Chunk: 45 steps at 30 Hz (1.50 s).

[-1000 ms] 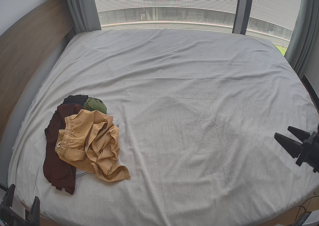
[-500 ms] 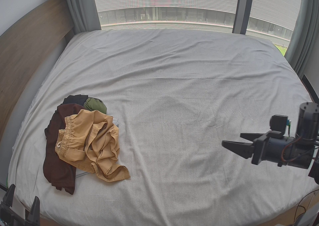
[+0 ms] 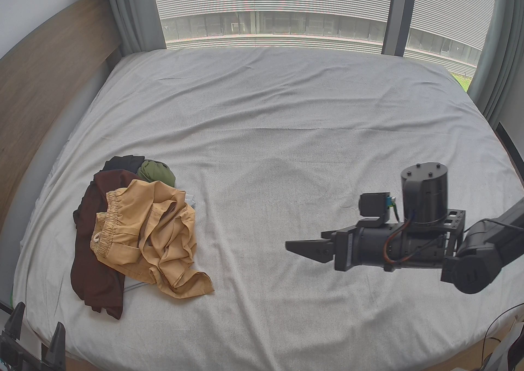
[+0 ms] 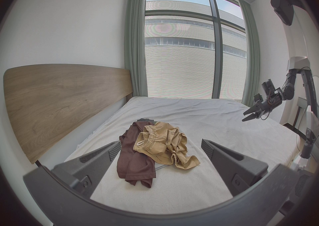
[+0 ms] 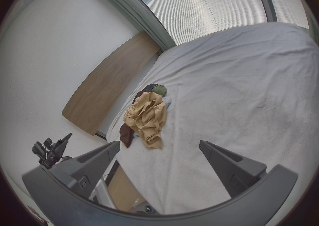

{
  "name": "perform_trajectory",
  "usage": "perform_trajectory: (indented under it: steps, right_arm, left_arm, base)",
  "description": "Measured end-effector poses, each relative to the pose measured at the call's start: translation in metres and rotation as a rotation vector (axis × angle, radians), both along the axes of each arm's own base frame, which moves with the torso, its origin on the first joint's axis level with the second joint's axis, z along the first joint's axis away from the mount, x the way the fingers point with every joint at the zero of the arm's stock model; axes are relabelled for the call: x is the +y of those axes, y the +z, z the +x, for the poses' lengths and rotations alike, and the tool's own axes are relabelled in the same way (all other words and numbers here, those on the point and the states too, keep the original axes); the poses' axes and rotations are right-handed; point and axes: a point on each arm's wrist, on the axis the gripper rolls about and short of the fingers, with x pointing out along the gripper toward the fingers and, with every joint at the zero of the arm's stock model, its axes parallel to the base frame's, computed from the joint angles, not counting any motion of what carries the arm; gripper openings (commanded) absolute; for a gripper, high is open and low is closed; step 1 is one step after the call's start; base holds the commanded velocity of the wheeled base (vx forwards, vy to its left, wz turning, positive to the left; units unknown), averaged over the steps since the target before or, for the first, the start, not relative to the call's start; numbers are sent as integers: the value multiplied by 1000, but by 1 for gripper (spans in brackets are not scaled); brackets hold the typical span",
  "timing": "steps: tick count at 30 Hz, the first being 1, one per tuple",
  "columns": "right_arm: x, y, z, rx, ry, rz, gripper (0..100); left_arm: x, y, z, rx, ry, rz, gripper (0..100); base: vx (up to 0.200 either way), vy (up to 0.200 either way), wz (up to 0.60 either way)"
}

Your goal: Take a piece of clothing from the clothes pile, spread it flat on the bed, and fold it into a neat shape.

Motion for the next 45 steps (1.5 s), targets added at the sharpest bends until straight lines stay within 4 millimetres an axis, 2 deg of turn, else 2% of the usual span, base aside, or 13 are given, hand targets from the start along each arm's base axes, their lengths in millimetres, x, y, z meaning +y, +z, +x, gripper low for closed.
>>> perform_trajectory:
  steps: [7,17,24,31,45]
  right_arm:
    - [31,-17,21,91,59,46,100]
    - [73,-57,50,138,96,93,100]
    - [101,-89,58,188,129,115,100]
    - [127,-108,66,230,140,137,100]
    - [166,-140,78,313,83,30,100]
  left_arm:
    - [0,0,0,0,0,0,100]
    - [0,0,0,0,0,0,100]
    - [0,0,0,0,0,0,100]
    - [0,0,0,0,0,0,100]
    - [0,0,0,0,0,-1,100]
  base:
    - [0,0,0]
    - [0,0,0]
    - [0,0,0]
    - [0,0,0]
    - [0,0,0]
